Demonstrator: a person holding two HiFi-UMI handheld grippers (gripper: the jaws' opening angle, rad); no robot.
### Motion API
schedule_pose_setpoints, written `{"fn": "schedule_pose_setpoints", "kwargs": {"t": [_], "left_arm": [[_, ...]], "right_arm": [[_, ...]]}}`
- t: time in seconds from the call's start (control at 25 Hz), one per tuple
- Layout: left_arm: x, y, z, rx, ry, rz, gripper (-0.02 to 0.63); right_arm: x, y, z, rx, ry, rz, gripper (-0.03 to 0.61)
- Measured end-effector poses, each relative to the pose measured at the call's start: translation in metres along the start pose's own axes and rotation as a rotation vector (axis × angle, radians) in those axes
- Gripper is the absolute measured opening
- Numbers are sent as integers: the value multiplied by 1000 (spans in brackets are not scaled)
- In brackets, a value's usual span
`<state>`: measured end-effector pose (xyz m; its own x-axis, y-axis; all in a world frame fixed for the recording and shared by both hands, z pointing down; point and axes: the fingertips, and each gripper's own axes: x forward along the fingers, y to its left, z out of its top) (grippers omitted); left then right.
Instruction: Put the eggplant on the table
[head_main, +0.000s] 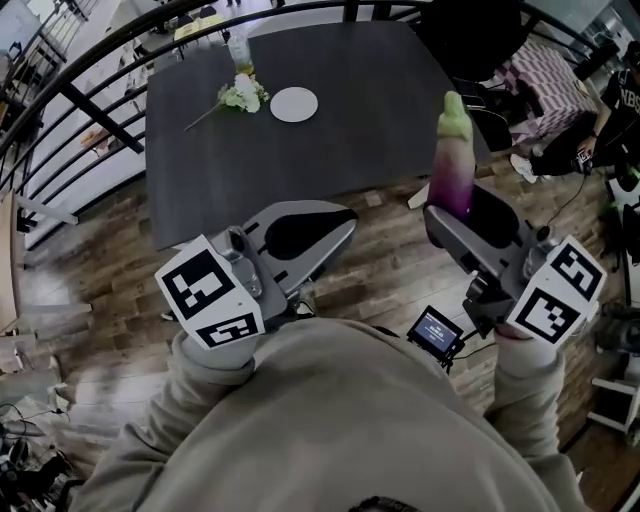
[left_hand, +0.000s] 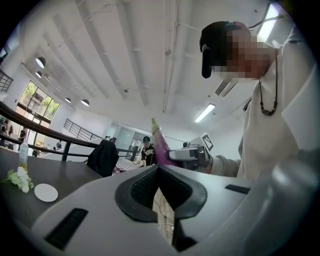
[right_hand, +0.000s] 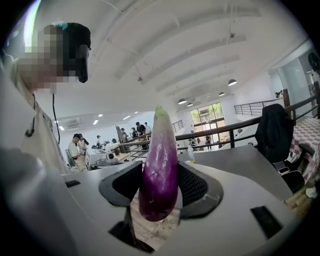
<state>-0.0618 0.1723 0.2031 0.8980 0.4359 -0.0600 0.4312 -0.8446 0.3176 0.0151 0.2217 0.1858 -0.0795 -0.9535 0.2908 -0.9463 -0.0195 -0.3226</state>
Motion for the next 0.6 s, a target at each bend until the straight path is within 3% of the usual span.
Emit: {"fn": "schedule_pose_setpoints", "kwargs": {"t": [0.32,0.6], "left_arm": [[-67,47,12,-47,-27,103,6],[-87,74,5,-78,-64,193,6]], "right_arm": [[84,31,15,-11,59,93,230],[128,26,18,-33,63,187,230]]}}
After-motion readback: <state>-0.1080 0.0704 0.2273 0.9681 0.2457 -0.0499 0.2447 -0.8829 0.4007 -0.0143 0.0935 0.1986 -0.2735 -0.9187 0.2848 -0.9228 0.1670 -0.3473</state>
